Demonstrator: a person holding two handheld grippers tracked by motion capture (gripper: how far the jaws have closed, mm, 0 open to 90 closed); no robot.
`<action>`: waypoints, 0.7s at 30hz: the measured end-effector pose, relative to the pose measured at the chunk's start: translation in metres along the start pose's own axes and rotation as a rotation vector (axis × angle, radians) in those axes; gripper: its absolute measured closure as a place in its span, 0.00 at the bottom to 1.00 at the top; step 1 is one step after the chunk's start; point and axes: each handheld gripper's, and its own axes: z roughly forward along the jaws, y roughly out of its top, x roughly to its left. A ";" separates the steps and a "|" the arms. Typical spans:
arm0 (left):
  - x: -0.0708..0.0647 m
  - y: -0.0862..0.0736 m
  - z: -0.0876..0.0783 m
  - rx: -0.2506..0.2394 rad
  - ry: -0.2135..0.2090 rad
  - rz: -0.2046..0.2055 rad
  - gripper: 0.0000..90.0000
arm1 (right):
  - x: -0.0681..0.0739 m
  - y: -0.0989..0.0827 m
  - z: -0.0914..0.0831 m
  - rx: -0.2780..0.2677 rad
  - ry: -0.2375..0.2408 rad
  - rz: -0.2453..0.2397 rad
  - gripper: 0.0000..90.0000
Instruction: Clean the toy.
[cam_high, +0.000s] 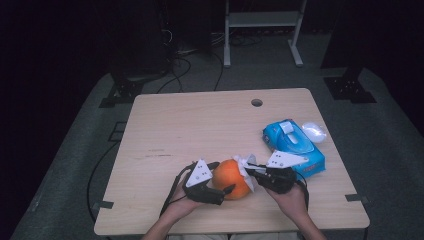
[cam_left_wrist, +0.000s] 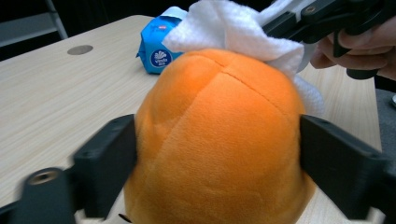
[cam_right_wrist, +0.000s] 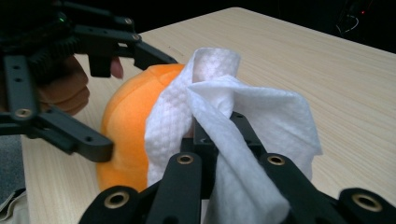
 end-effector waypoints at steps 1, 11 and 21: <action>-0.001 0.001 0.000 0.004 0.010 -0.003 0.26 | 0.002 0.001 -0.001 -0.005 -0.008 -0.015 0.92; -0.012 0.002 -0.001 0.004 -0.075 0.035 0.31 | 0.010 0.008 -0.004 -0.025 0.007 -0.048 0.92; -0.011 0.000 0.008 0.017 -0.017 0.034 0.19 | 0.011 0.008 -0.007 -0.020 0.025 -0.051 0.92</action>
